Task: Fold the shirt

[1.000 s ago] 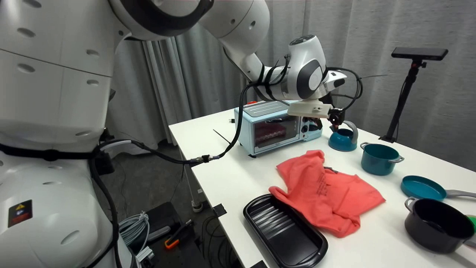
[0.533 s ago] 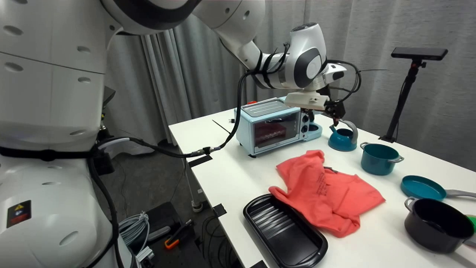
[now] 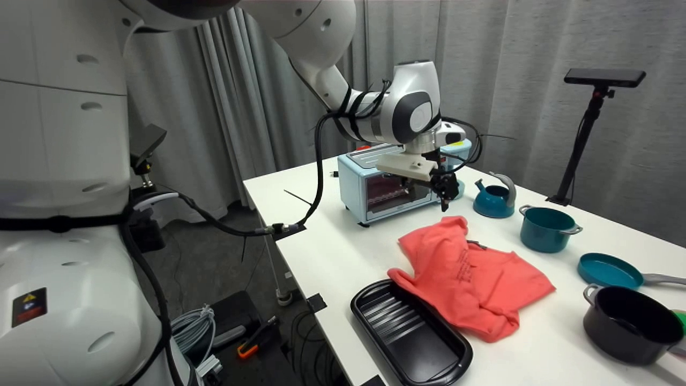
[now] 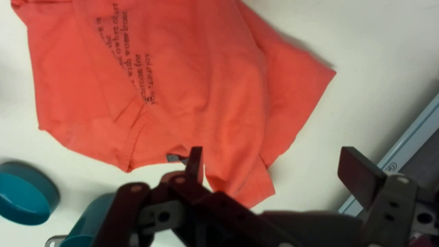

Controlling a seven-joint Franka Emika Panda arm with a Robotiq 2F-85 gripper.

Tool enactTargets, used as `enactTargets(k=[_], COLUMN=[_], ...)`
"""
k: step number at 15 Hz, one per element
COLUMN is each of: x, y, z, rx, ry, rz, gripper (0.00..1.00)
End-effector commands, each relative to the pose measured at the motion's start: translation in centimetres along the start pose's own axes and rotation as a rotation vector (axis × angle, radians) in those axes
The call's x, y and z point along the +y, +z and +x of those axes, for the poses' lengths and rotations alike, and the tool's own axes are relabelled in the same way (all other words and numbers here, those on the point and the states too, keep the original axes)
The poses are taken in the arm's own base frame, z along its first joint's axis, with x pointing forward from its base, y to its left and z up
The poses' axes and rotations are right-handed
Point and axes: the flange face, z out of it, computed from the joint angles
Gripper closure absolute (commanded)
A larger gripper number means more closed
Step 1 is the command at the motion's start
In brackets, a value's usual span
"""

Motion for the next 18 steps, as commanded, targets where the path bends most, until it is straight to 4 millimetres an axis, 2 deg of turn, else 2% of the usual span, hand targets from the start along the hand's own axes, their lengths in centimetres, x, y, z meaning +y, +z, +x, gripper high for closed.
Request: enactTargets(k=[1,4,9,12,14,15,17,18], x=[0.6,0.5,-1.0,-1.9,-2.4,-2.6,-3.0,-3.2], y=[0.5,2.7,6.7,8.5,9.0,9.1,9.2,9.2], z=[-2.8,-5.4,-10.7,-13.2,-14.2,-14.4,-14.5,-14.5], rx=[-0.087,-0.162,-0.260,-0.297,-0.296,-0.285,-0.259,-0.248], ry=[0.024,0.030,0.026,0.030,0.027,0.020,0.002,-0.004], rz=[0.001,0.002,0.011,0.006,-0.003,-0.011,-0.034,-0.043], gripper=[0.00,0.00,0.00,0.00,0.04,0.09,0.13,0.09])
